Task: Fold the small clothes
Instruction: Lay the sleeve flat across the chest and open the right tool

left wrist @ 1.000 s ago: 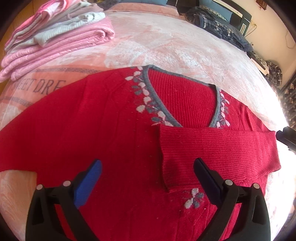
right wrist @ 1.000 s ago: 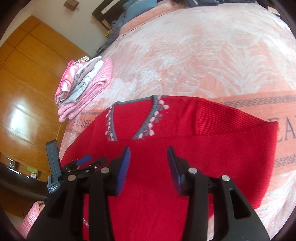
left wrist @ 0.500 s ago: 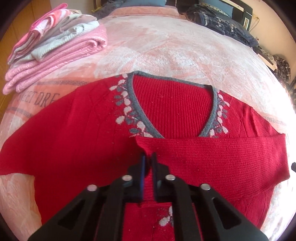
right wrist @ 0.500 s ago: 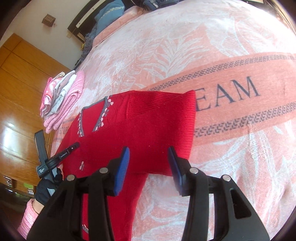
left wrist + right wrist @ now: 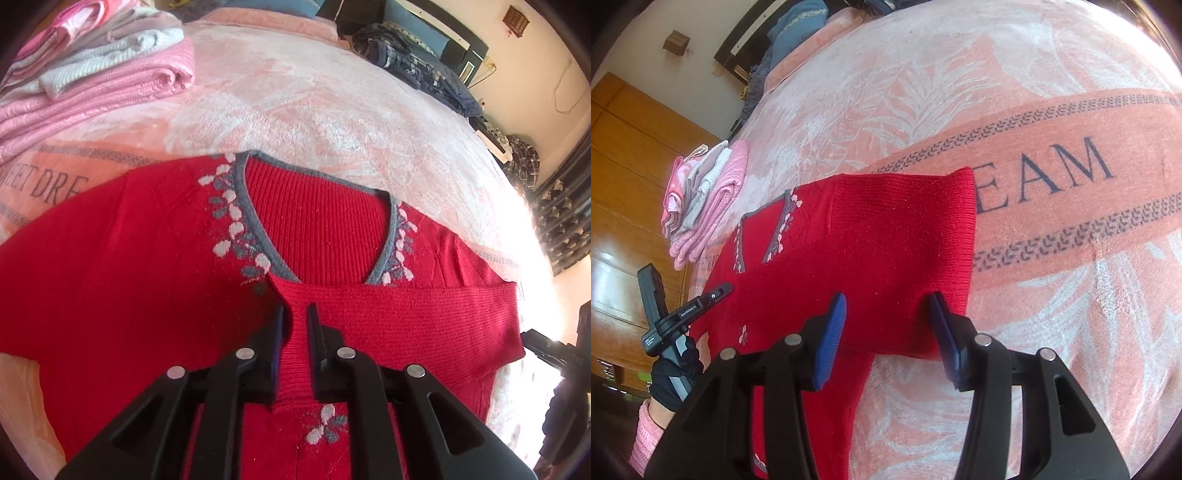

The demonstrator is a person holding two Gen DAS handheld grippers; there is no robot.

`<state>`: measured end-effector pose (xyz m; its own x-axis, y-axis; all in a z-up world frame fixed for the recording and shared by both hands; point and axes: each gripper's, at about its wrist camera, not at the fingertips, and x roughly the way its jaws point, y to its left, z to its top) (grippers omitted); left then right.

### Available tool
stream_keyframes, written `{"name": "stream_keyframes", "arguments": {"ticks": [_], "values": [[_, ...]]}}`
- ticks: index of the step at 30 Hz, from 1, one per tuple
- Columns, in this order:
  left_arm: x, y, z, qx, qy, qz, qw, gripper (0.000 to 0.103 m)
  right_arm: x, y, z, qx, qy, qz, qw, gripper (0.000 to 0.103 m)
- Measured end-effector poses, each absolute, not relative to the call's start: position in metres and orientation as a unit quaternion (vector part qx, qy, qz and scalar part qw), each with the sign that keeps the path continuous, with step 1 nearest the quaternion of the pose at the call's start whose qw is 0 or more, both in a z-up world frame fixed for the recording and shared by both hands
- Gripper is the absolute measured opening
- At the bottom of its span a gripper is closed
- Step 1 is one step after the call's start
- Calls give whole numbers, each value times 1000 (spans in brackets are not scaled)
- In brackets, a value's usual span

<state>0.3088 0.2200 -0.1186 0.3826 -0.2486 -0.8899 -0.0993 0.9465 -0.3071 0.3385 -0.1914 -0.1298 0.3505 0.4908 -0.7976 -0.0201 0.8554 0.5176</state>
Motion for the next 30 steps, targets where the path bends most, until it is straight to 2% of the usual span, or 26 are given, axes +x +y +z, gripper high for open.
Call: {"name": "stream_keyframes", "arguments": {"ticks": [2,4,6,9,11,12,14,15,24,30], "values": [[310,221,-130,-159,569,-39,806,31,339,-190,-130,210,547,162,794,49],[311,220,-133,-156,569,-38,807,32,340,-190,-131,212,548,162,793,49],[311,216,-132,-145,568,-41,809,49,340,-191,-133,214,548,162,792,49],[308,209,-129,-129,565,-38,814,52,338,-192,-134,214,549,161,792,49],[307,204,-132,-117,568,-44,813,45,337,-193,-133,214,549,160,792,49],[305,202,-131,-103,563,-38,819,26,336,-194,-133,215,549,160,792,49],[303,202,-129,-91,552,-32,828,8,336,-193,-132,214,548,160,792,49],[303,206,-128,-97,548,-30,830,3,336,-194,-132,214,548,160,792,49],[298,236,-92,-183,495,-59,847,3,340,-196,-136,223,548,153,791,49],[293,276,-61,-180,464,-36,867,3,344,-189,-137,228,549,154,789,52]]}}
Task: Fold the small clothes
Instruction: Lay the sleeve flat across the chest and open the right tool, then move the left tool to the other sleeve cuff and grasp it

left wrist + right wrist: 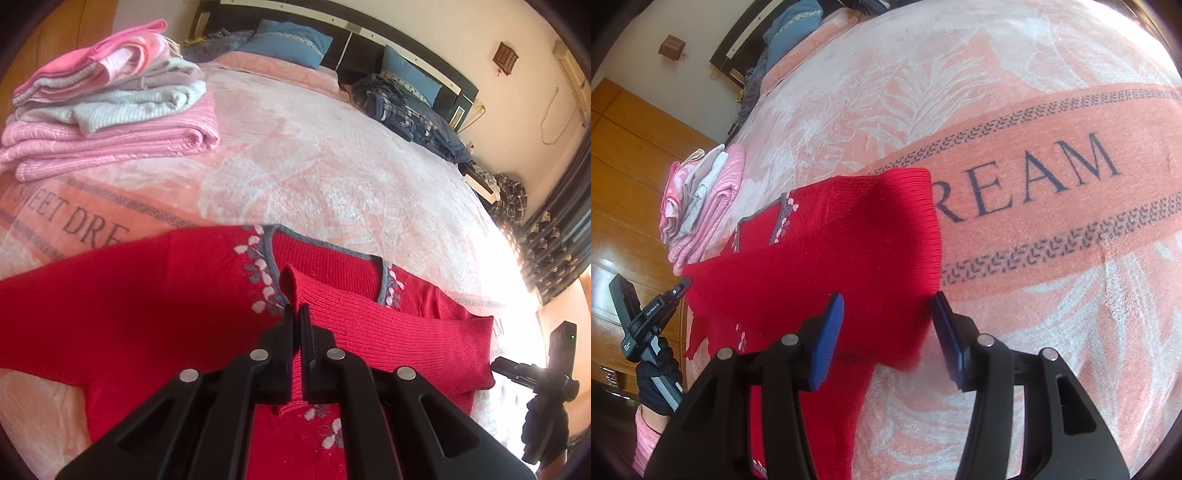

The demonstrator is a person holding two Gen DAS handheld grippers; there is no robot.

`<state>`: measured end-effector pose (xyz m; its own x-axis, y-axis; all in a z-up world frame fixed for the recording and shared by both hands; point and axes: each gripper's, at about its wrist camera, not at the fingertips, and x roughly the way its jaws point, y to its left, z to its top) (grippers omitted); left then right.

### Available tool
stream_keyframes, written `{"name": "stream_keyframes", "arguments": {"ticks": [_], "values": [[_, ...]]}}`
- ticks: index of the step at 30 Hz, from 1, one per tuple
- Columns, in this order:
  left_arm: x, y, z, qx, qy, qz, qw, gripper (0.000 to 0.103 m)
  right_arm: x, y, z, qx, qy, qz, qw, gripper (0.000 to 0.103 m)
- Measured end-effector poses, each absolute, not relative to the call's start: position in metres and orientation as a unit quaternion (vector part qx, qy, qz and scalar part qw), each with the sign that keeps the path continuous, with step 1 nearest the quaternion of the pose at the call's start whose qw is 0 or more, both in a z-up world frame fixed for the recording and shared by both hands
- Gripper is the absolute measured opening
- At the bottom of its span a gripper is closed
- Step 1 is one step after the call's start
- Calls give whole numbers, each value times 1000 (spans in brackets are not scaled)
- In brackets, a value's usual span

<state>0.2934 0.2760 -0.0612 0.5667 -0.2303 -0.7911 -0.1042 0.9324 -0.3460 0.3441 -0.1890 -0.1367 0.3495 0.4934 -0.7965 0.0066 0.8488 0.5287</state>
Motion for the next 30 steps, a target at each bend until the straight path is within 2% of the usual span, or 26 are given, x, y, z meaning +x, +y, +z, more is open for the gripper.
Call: {"name": "stream_keyframes", "arguments": {"ticks": [3,7,8,10,13,14,16,19,20,22,27,30], "values": [[294,309,-64,-176,463,-1,869,3,347,-182,-142,232,556,156,783,53],[299,326,-95,-179,493,-5,852,3,354,-165,-150,236,567,172,770,52],[299,326,-104,-180,502,-5,846,3,357,-160,-153,230,573,168,768,49],[300,323,-122,-173,523,-4,834,3,359,-149,-158,194,591,141,770,33],[298,325,-135,-156,532,6,832,5,359,-146,-158,158,597,132,775,24],[299,328,-136,-156,534,8,831,5,359,-147,-158,159,600,130,773,24],[299,339,-129,-165,528,20,833,5,359,-147,-157,153,602,130,773,24],[297,351,-112,-192,510,19,838,7,354,-145,-140,145,590,126,784,34],[297,350,-105,-192,504,15,842,10,354,-142,-132,148,581,137,789,35],[298,339,-99,-184,502,3,845,20,354,-134,-119,148,564,149,799,45],[302,310,-116,-179,534,-18,826,35,354,-110,-122,127,571,164,794,48],[302,303,-135,-170,553,-11,816,36,353,-108,-138,112,590,144,787,48]]}}
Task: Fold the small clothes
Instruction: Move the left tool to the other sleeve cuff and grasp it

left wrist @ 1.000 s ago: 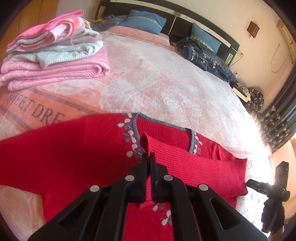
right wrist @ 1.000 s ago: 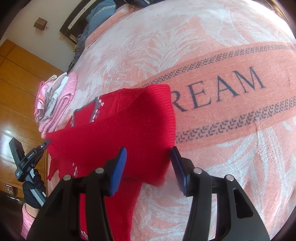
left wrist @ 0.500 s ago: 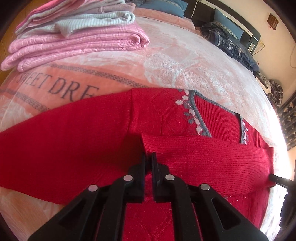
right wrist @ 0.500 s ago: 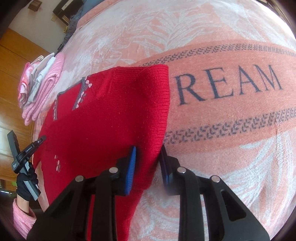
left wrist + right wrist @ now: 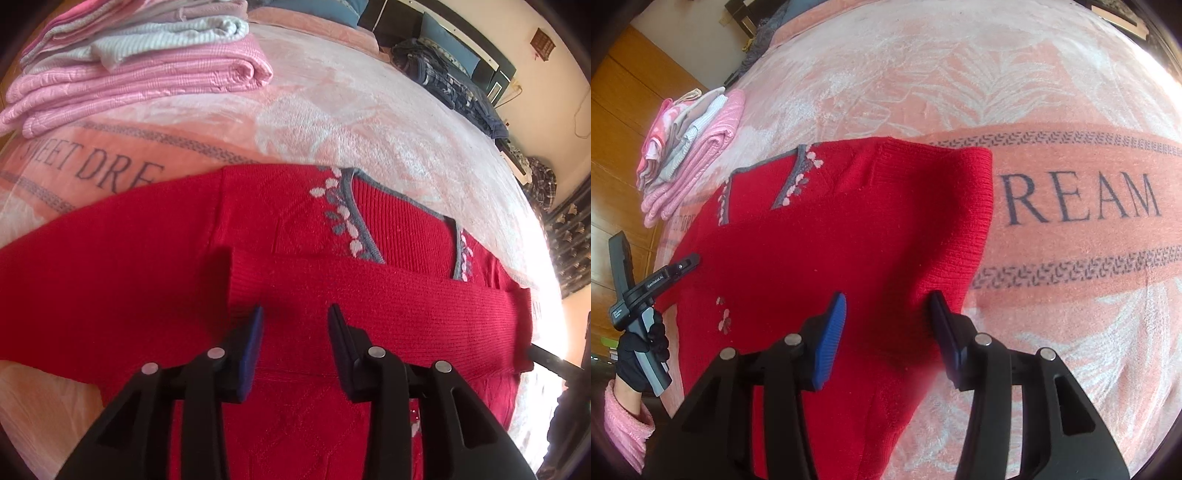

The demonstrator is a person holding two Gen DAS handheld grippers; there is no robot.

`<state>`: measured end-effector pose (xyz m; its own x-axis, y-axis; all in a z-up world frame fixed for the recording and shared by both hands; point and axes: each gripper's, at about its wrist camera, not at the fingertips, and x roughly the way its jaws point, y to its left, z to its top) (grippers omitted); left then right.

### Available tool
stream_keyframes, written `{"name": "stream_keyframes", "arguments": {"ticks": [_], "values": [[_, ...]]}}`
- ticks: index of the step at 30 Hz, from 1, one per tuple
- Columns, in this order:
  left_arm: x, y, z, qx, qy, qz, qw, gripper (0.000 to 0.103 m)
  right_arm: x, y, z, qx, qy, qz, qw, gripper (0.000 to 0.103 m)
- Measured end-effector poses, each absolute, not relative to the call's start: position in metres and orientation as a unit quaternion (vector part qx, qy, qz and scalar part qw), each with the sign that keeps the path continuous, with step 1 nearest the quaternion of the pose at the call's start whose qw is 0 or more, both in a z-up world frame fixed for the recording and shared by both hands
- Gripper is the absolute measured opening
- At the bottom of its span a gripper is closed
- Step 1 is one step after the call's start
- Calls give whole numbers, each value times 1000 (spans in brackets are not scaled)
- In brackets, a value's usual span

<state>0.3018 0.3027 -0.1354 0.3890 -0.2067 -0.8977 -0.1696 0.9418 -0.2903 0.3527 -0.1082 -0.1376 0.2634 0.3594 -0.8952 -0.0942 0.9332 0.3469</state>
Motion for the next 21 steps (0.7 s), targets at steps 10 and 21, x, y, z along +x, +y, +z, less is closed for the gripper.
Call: {"name": "stream_keyframes", "arguments": {"ticks": [10,21], "values": [[294,308,-137,-169,545,-17,821,37,344,-120,-126,127,575,132,797,47],[234,439,-100,-163,536,109,822,47,327,-57,-99,113,586,156,787,50]]}}
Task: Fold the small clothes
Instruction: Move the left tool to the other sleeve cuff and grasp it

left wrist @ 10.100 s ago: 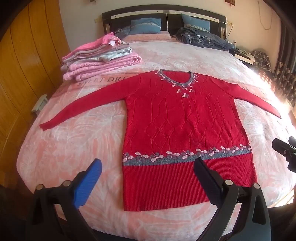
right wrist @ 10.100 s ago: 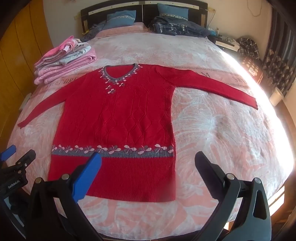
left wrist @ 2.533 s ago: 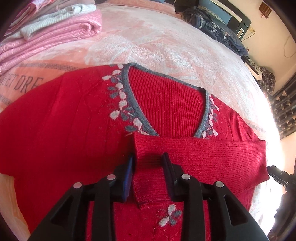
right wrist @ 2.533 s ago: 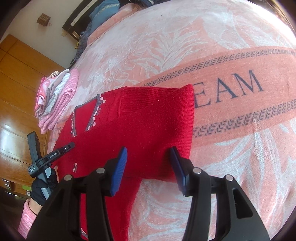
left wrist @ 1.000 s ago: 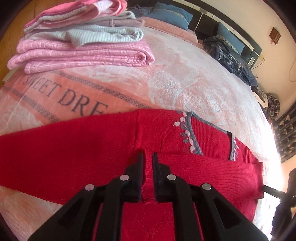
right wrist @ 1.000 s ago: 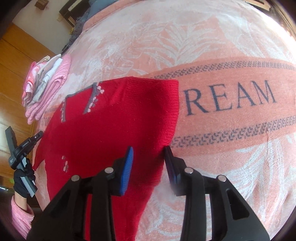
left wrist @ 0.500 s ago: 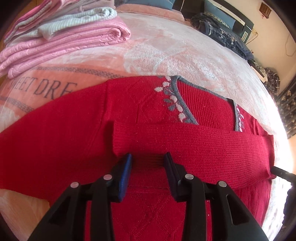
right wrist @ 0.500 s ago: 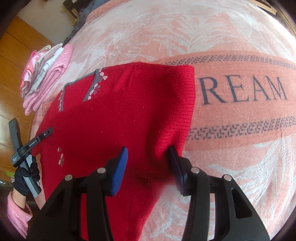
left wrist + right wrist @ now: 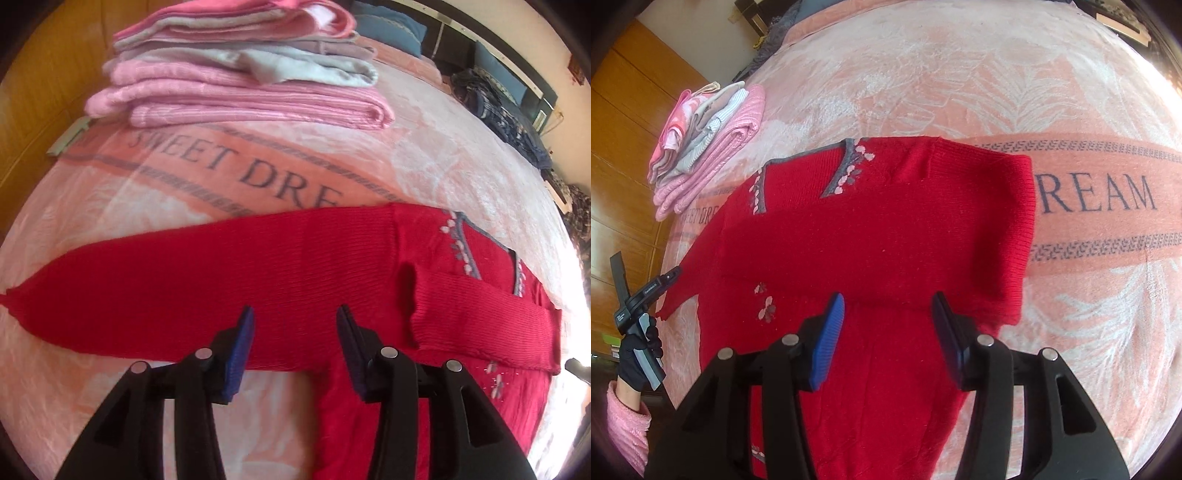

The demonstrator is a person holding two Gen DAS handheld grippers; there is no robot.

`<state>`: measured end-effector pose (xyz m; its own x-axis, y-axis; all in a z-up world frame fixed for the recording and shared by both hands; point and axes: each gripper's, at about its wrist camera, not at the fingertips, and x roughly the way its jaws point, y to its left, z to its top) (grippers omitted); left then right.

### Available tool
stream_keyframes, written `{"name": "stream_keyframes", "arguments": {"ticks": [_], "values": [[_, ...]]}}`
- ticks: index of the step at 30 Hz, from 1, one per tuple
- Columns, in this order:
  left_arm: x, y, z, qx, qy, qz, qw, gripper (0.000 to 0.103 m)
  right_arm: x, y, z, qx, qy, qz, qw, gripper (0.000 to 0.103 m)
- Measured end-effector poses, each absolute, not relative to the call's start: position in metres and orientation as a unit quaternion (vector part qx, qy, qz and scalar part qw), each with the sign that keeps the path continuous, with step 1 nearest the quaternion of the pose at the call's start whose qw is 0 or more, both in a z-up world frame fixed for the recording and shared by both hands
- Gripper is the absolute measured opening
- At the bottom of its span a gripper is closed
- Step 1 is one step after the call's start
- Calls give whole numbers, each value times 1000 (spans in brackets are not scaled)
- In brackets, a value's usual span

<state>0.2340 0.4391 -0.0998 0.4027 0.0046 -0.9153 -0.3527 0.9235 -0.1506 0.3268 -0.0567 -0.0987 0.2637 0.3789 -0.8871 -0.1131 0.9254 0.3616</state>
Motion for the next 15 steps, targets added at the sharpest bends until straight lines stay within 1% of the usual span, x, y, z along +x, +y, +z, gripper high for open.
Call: {"name": "stream_keyframes", "arguments": {"ticks": [6,8,13,15], "values": [[177,554,-103,-192,533,203,799,47,326,9,-105,79,605,173,773,51],[158,594,-104,-207,532,228,789,49,327,25,-110,79,609,181,768,51],[110,678,-110,-249,524,296,759,50,336,41,-129,97,614,179,763,52],[95,703,-115,-272,521,298,752,50,340,43,-139,105,618,176,759,53]]}}
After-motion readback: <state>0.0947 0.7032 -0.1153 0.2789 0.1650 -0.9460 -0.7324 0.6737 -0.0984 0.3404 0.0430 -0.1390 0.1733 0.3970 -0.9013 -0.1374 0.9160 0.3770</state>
